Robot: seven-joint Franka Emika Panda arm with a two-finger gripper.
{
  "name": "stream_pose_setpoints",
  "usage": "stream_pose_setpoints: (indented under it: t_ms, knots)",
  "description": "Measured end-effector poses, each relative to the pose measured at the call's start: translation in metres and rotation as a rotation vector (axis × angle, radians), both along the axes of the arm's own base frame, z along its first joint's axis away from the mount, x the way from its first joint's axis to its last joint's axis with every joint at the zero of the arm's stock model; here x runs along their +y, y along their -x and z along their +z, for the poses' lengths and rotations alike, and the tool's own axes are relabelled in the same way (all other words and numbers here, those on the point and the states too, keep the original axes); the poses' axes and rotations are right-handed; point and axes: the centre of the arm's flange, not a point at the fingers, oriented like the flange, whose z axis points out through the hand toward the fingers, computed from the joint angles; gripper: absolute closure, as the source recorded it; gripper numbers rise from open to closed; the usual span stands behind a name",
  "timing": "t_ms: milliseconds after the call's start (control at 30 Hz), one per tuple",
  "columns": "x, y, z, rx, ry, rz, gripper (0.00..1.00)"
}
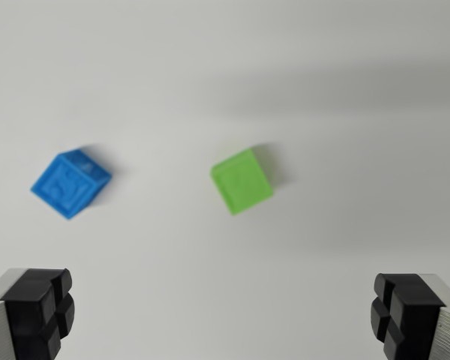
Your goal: Stack cube
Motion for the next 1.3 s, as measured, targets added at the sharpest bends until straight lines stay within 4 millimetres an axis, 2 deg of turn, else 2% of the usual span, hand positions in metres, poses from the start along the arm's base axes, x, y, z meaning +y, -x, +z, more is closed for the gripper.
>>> stream_pose_setpoints:
  t_ms: [600, 1300]
  knots:
    - [0.0, 0.0, -0.008, 0.005, 0.001, 0.015, 0.0]
    - [-0.001, 0.002, -0.049, 0.024, 0.007, 0.103, 0.0]
